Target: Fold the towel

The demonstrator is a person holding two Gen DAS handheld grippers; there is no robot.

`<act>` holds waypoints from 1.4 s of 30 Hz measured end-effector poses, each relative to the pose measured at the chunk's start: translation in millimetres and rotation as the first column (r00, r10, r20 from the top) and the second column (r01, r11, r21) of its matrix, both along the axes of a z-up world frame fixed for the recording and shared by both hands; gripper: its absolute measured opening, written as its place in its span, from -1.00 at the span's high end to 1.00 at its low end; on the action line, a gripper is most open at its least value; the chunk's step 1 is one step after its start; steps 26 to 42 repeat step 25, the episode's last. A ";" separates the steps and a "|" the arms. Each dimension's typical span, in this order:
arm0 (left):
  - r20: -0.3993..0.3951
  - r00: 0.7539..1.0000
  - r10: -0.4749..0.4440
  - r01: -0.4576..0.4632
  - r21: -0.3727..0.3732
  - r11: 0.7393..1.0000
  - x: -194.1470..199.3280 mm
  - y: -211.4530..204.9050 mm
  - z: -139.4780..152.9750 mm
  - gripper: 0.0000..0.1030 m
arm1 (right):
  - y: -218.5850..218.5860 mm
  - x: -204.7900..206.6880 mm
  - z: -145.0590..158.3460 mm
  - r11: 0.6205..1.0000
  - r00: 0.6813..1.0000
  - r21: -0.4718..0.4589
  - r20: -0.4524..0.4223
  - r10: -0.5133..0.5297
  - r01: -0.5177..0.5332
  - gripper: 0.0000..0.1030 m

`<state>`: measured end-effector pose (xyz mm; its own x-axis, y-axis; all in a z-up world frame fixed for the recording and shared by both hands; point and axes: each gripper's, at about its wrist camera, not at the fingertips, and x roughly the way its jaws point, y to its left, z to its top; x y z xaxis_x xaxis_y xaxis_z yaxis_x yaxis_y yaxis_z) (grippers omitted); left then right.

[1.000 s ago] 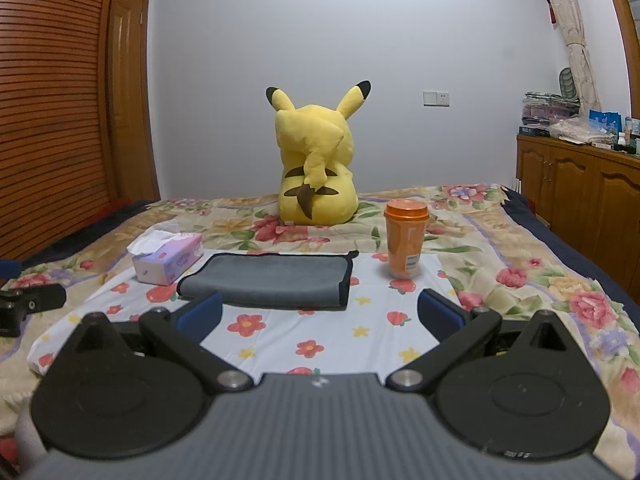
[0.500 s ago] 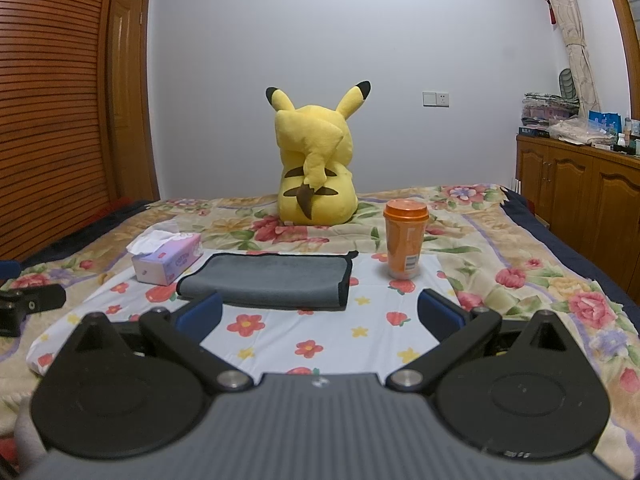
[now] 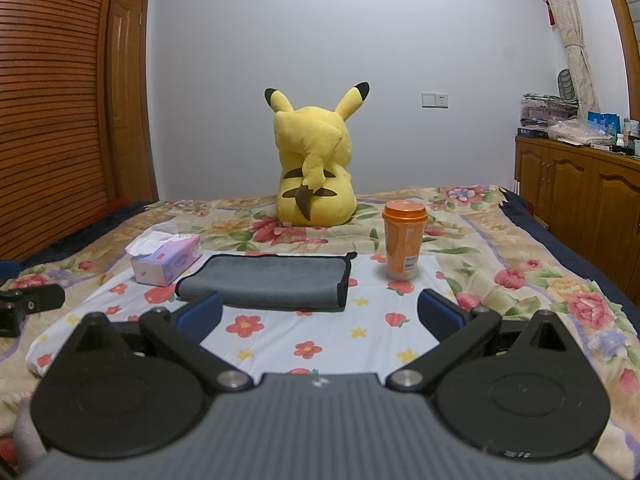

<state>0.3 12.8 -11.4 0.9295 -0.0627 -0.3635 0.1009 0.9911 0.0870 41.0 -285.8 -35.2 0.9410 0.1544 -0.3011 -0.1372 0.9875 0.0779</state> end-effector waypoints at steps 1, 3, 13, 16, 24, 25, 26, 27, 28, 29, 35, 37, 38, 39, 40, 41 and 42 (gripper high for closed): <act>0.000 1.000 0.000 0.000 0.000 1.000 -0.3 -0.7 -0.3 -1.00 | 0.4 -0.1 -0.1 1.000 1.000 0.000 0.000 0.000 0.000 -1.00; 0.000 1.000 0.001 -0.001 0.000 1.000 -0.1 -0.1 0.0 -1.00 | 0.1 -0.1 0.0 1.000 1.000 0.000 0.000 -0.001 0.001 -1.00; 0.000 1.000 0.001 -0.001 0.003 1.000 0.8 0.7 0.0 -1.00 | 0.3 -0.2 -0.3 1.000 1.000 -0.001 0.001 -0.001 0.001 -1.00; 0.000 1.000 0.001 -0.001 0.003 1.000 0.8 0.5 0.0 -1.00 | 0.3 -0.2 -0.3 1.000 1.000 -0.001 0.001 -0.001 0.001 -1.00; 0.000 1.000 0.001 -0.001 0.003 1.000 0.5 0.2 -0.2 -1.00 | -0.1 -0.2 -0.4 1.000 1.000 0.000 0.001 -0.001 0.001 -1.00; 0.000 1.000 0.001 -0.001 0.003 1.000 0.5 0.2 -0.2 -1.00 | 0.1 -0.3 -0.5 1.000 1.000 -0.001 0.001 -0.001 0.001 -1.00; 0.000 1.000 0.001 -0.001 0.003 1.000 0.5 0.2 -0.2 -1.00 | 0.1 -0.3 -0.5 1.000 1.000 -0.001 0.001 -0.001 0.001 -1.00; 0.000 1.000 0.001 -0.001 0.003 1.000 0.5 0.2 -0.2 -1.00 | 0.1 -0.3 -0.5 1.000 1.000 -0.001 0.001 -0.001 0.001 -1.00; 0.000 1.000 0.001 -0.001 0.003 1.000 0.5 0.2 -0.2 -1.00 | 0.1 -0.3 -0.5 1.000 1.000 -0.001 0.001 -0.001 0.001 -1.00; 0.000 1.000 0.001 -0.001 0.003 1.000 0.5 0.2 -0.2 -1.00 | 0.1 -0.3 -0.5 1.000 1.000 -0.001 0.001 -0.001 0.001 -1.00; 0.000 1.000 0.001 -0.001 0.003 1.000 0.5 0.2 -0.2 -1.00 | 0.1 -0.3 -0.5 1.000 1.000 -0.001 0.001 -0.001 0.001 -1.00; 0.000 1.000 0.001 -0.001 0.003 1.000 0.5 0.2 -0.2 -1.00 | 0.1 -0.3 -0.5 1.000 1.000 -0.001 0.001 -0.001 0.001 -1.00; 0.000 1.000 0.001 -0.001 0.003 1.000 0.5 0.2 -0.2 -1.00 | 0.1 -0.3 -0.5 1.000 1.000 -0.001 0.001 -0.001 0.001 -1.00; 0.000 1.000 0.001 -0.001 0.003 1.000 0.5 0.2 -0.2 -1.00 | 0.1 -0.3 -0.5 1.000 1.000 -0.001 0.001 -0.001 0.001 -1.00; 0.000 1.000 0.001 -0.001 0.003 1.000 0.5 0.2 -0.2 -1.00 | 0.1 -0.3 -0.5 1.000 1.000 -0.001 0.001 -0.001 0.001 -1.00; 0.000 1.000 0.001 -0.001 0.003 1.000 0.5 0.2 -0.2 -1.00 | 0.1 -0.3 -0.5 1.000 1.000 -0.001 0.001 -0.001 0.001 -1.00; 0.000 1.000 0.001 -0.001 0.003 1.000 0.5 0.2 -0.2 -1.00 | 0.1 -0.3 -0.5 1.000 1.000 -0.001 0.001 -0.001 0.001 -1.00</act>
